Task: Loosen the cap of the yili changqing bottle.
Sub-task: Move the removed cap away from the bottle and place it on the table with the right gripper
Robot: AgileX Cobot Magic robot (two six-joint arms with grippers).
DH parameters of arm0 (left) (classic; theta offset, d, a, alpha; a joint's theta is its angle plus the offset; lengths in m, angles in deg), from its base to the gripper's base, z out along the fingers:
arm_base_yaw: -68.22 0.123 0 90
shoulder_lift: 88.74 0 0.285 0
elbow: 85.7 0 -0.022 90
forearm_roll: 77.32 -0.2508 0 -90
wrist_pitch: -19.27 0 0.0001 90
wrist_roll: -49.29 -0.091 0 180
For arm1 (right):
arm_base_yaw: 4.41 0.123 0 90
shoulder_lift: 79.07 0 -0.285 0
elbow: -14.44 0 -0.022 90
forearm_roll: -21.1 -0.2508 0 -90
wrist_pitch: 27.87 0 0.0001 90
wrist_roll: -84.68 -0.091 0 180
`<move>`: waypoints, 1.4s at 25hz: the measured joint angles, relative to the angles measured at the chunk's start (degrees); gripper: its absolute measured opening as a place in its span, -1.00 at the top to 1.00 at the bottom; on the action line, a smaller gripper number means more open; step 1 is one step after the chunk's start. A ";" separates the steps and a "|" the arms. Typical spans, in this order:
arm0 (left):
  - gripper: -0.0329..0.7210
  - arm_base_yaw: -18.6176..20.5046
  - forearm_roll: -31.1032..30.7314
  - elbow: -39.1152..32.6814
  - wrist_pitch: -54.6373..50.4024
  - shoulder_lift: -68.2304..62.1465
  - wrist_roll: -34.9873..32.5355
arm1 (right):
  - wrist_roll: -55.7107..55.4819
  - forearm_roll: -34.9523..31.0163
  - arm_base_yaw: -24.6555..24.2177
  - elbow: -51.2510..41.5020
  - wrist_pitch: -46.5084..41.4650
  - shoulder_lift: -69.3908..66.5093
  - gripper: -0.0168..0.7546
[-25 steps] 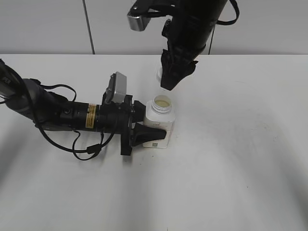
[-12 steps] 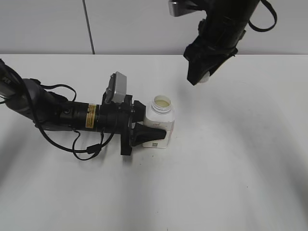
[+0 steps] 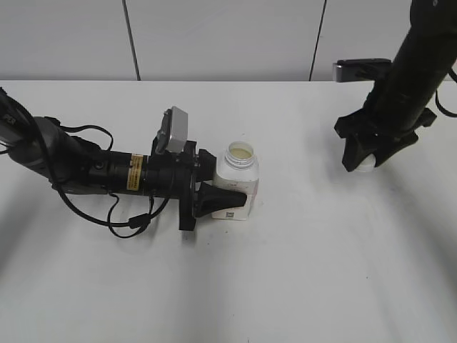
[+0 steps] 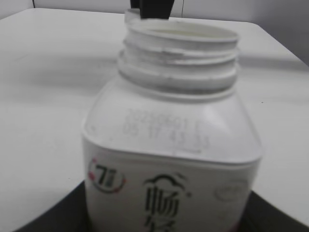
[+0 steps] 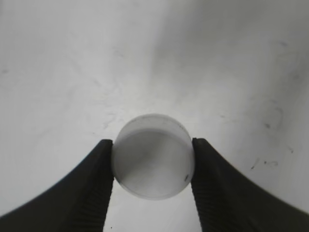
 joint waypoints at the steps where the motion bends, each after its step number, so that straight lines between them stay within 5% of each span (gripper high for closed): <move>1: -0.08 0.00 0.00 0.00 0.00 0.00 0.00 | -0.21 0.00 -0.70 -1.61 1.23 0.00 -0.06; 9: -0.08 0.00 0.25 0.00 0.00 0.00 0.00 | -1.34 2.24 -4.14 -9.32 7.99 0.00 -0.05; 35: -0.08 0.00 0.74 0.00 -0.16 0.00 0.02 | -2.83 2.91 -4.20 -9.72 12.99 -0.55 -0.05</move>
